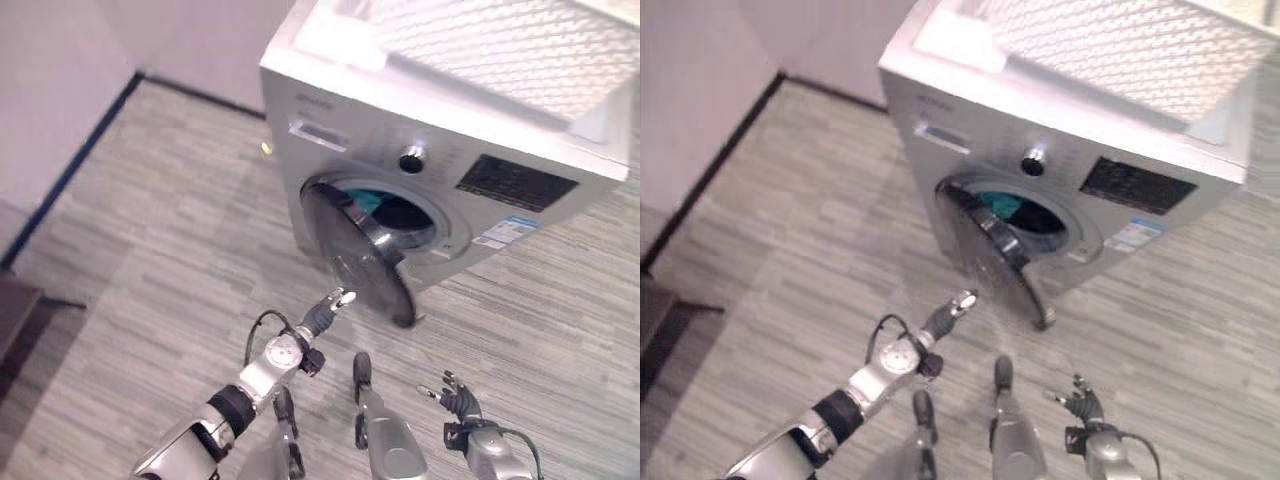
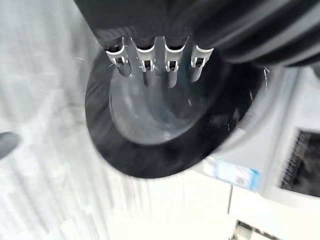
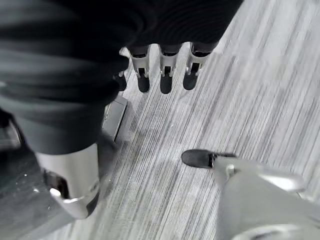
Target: Grab the laundry basket,head to the washer,open it,put in the laundry and shut it.
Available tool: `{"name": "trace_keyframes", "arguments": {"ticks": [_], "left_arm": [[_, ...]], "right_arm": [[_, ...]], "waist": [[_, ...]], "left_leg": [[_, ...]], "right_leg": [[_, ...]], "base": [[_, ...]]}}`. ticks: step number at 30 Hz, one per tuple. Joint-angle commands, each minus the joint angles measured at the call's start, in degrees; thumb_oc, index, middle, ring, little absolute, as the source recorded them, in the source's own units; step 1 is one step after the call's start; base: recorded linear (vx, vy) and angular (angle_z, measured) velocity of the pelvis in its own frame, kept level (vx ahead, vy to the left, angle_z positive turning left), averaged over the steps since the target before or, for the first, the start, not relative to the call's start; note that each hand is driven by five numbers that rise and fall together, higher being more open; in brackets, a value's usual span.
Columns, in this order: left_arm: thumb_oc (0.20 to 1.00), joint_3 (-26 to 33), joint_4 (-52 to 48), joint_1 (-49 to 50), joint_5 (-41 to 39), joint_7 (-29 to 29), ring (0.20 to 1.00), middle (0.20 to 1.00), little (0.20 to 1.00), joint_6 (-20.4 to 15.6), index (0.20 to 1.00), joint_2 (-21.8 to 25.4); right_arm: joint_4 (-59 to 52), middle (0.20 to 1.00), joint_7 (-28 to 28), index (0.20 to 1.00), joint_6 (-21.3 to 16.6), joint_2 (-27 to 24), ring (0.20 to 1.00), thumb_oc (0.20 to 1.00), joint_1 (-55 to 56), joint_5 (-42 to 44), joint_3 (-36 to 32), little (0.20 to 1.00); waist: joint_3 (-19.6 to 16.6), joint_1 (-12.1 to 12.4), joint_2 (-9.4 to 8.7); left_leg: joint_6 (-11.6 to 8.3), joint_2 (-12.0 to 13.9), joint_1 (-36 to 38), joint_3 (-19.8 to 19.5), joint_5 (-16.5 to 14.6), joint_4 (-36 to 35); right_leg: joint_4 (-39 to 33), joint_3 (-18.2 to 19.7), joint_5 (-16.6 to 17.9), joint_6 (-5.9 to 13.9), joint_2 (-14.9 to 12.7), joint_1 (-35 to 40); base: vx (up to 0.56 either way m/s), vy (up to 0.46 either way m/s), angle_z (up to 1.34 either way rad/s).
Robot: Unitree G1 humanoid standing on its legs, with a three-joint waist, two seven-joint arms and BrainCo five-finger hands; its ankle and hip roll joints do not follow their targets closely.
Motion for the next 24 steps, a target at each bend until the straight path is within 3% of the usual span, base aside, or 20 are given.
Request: {"name": "trace_keyframes", "arguments": {"ticks": [1,7,11,15,18,21,24], "left_arm": [[1.000,2.14,2.43,-1.89,-1.01,0.77,1.000,1.000,1.000,-3.20,1.000,-0.39],[1.000,5.01,1.30,5.75,-2.76,-0.51,1.000,1.000,1.000,-3.48,1.000,2.07],[1.000,10.12,2.51,14.29,-2.26,-2.73,1.000,1.000,1.000,-3.75,1.000,5.67],[1.000,16.49,2.31,23.86,-1.00,-5.67,1.000,1.000,1.000,-6.00,1.000,10.45],[1.000,17.81,3.77,25.06,-1.47,-6.25,1.000,1.000,1.000,-6.13,1.000,10.54],[1.000,28.60,17.18,28.81,-2.86,-5.02,1.000,1.000,1.000,-6.66,1.000,8.13],[1.000,33.17,24.43,29.05,-0.31,-2.27,1.000,1.000,1.000,-7.61,1.000,6.70]], "right_arm": [[0.83,1.000,0.60,1.000,0.09,-1.62,1.000,1.000,2.26,-2.64,0.65,1.000],[4.01,1.000,1.11,1.000,0.37,-0.73,1.000,1.000,3.86,-3.59,0.18,1.000],[6.77,1.000,1.31,1.000,-0.08,-0.02,1.000,1.000,4.59,-3.77,-1.51,1.000],[10.52,1.000,2.22,1.000,-1.07,0.62,1.000,1.000,5.46,-5.73,-2.35,1.000],[11.15,1.000,2.44,1.000,-1.08,0.66,1.000,1.000,5.51,-6.00,-2.42,1.000],[14.22,1.000,3.09,1.000,-1.36,1.49,1.000,1.000,5.41,-7.11,-3.26,1.000],[17.00,1.000,2.78,1.000,-1.27,2.48,1.000,1.000,4.74,-6.93,-4.12,1.000]], "waist": [[-0.41,-0.05,-1.35],[-2.12,0.51,-0.86],[-3.05,1.75,-0.60],[-4.55,4.47,-1.00],[-5.17,4.83,-1.20],[-7.40,7.31,-2.38],[-8.72,8.36,-3.01]], "left_leg": [[0.27,1.20,1.32,-1.54,-4.24,0.49],[0.29,1.39,3.21,-0.55,-4.90,0.44],[0.01,1.55,3.97,-1.18,-4.91,0.32],[-0.47,1.91,5.42,-2.25,-5.04,0.32],[-0.50,1.88,5.40,-2.40,-4.93,0.32],[-0.55,1.78,6.40,-3.52,-5.03,1.46],[-0.42,1.68,6.81,-4.02,-5.56,2.61]], "right_leg": [[3.69,-0.41,-7.05,2.42,-0.35,1.23],[3.15,0.24,-7.54,2.31,0.07,2.95],[2.13,-0.66,-7.91,2.14,0.22,4.94],[1.01,-2.06,-8.57,2.12,0.42,8.31],[0.85,-2.24,-8.52,2.14,0.38,8.53],[0.21,-3.09,-8.35,2.04,0.35,10.92],[0.09,-3.65,-8.58,1.92,0.12,12.21]], "base": [[0.08,0.002,-0.39],[0.05,-0.016,-0.14],[0.02,-0.033,-0.05],[0.01,-0.037,0.19],[-0.01,-0.018,0.23],[-0.05,-0.005,0.12],[-0.03,0.013,0.24]]}}
